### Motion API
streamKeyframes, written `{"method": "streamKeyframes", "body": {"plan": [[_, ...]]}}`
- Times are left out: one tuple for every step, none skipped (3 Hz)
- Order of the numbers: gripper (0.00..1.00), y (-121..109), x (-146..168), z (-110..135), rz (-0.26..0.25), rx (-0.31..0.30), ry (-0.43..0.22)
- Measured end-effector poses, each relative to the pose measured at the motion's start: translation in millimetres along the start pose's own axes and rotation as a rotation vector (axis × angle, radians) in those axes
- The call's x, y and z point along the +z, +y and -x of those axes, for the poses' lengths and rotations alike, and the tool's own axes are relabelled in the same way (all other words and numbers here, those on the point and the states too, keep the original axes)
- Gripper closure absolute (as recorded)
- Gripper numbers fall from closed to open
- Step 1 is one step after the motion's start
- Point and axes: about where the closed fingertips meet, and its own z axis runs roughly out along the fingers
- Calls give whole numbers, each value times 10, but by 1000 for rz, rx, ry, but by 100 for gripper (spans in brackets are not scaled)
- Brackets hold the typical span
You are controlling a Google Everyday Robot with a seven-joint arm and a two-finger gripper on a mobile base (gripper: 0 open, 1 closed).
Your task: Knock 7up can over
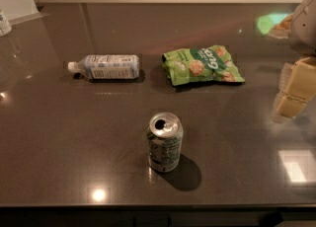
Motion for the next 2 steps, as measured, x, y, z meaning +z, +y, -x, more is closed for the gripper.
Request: {"method": "streamKeyframes", "body": {"plan": [[0,-4,-7,9,-7,-1,-1],[0,55,90,140,20,-37,-50]]}}
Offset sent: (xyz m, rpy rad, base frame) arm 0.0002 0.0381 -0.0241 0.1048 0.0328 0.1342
